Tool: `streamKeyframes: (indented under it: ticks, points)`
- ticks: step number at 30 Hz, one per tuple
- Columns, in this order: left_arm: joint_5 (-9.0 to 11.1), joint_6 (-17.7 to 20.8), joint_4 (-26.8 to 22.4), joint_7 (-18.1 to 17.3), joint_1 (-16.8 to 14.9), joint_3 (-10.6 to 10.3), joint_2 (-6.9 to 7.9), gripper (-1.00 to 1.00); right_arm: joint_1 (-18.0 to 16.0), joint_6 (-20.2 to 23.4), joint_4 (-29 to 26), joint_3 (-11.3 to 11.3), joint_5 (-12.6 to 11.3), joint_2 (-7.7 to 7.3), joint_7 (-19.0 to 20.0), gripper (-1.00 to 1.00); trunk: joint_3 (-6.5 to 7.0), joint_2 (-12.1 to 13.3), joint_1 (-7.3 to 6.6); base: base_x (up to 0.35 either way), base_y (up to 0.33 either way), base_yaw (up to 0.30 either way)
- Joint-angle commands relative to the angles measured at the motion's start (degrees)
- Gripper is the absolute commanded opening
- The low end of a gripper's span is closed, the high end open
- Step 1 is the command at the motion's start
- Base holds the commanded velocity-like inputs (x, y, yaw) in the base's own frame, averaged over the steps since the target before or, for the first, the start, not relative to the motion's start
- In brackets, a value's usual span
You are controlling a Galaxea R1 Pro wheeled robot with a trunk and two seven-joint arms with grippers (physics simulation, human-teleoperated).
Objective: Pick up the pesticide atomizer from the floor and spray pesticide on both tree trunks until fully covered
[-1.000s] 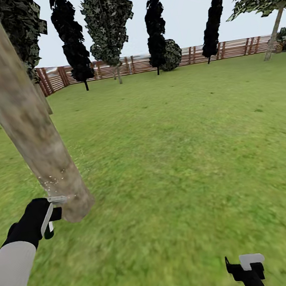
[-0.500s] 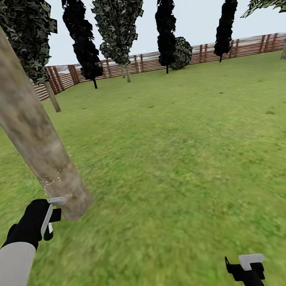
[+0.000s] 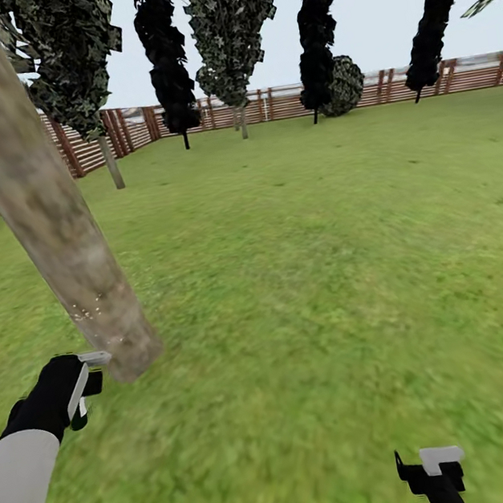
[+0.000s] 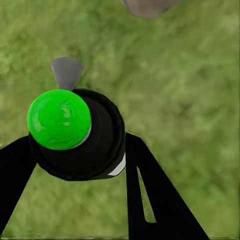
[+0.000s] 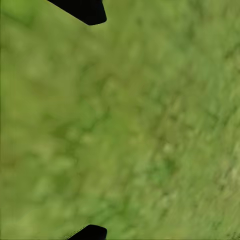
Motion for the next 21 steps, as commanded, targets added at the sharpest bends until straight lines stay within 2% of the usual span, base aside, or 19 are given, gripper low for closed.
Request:
streamKeyframes:
  ticks: [1, 7, 18, 21]
  points:
    - [-0.01, -0.14, 0.8, 0.24, 0.0, 0.12, 0.0, -1.0, -0.02, 0.0, 0.0, 0.0, 0.0, 0.0, 0.0, 1.0, -0.06, 0.0, 0.0, 0.094, -0.271, 0.219]
    - [0.02, -0.45, 1.33, 0.4, 0.0, 0.33, 0.0, -1.0, 0.0, 0.0, 0.0, 0.0, 0.0, 0.0, 0.0, 1.0, -0.37, 0.0, 0.0, 0.095, -0.271, 0.202]
    - [-0.01, -0.51, 1.31, 1.97, 0.0, 0.35, -0.03, -1.0, 0.0, 0.0, 0.09, -0.07, 0.03, -0.17, 0.0, 1.0, -0.4, 0.0, 0.0, 0.193, -0.214, 0.009]
    - [0.08, -2.94, 2.48, 1.98, 0.08, 0.33, 0.0, -1.0, 0.0, 0.0, 0.09, -0.02, 0.02, -0.12, 0.0, 1.0, -0.4, 0.0, 0.0, 0.241, -0.178, 0.0]
